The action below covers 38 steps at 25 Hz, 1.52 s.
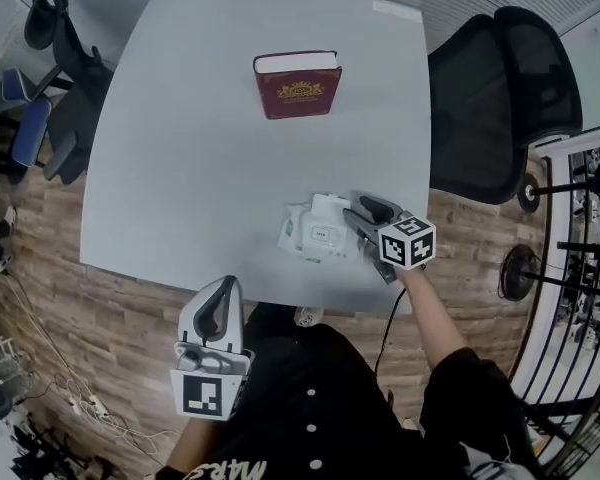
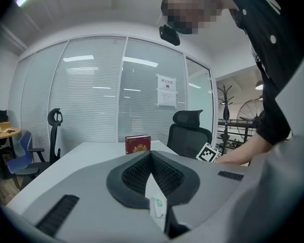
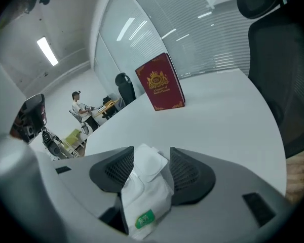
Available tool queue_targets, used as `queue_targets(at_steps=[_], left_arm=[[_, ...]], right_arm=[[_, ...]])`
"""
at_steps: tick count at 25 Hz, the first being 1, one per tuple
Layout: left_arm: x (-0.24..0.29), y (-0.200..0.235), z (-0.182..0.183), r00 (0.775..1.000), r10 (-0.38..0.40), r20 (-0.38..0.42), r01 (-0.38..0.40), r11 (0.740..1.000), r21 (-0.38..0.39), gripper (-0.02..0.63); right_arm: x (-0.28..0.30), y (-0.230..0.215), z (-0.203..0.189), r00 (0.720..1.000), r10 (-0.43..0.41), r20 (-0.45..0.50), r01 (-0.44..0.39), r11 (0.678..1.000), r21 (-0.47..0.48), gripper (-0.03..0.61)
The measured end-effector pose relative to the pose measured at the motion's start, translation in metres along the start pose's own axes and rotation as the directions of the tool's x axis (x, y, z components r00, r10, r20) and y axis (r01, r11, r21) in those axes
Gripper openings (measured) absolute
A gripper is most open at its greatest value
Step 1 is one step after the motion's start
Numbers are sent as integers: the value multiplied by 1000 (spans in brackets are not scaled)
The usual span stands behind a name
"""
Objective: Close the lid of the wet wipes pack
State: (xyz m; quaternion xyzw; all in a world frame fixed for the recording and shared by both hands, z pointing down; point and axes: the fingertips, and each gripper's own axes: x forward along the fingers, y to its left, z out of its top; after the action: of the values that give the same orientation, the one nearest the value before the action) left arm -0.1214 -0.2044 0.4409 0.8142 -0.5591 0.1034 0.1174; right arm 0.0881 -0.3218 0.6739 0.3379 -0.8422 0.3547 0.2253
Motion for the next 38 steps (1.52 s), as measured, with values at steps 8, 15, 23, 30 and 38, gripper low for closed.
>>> queue_targets(at_steps=[8,15,23,30,38], left_arm=[[6,7,-11,999,11,-42,-12,1000,-20,12],[11,12,-15,998,18,-56,-20,999,-31,12],[14,14,-13,999,10,-35,-10,1000,-20,12],[12,7,-14,999,-2,-42,1,1000,-14,12],[3,-6,-5,1000,-18,-20,18,1000,2,12]], right_arm=[[30,-15,-19,974,122,-191,-107,990,86,218],[39,-15,-21,935,249,-253,-204,960,189,143],[40,-13,-22,923,261,-284,-230,963,137,82],[32,-7,-12,941,222,-254,-230,973,2,65],[11,13,-5,975,121,-187,-170,947,-272,49]])
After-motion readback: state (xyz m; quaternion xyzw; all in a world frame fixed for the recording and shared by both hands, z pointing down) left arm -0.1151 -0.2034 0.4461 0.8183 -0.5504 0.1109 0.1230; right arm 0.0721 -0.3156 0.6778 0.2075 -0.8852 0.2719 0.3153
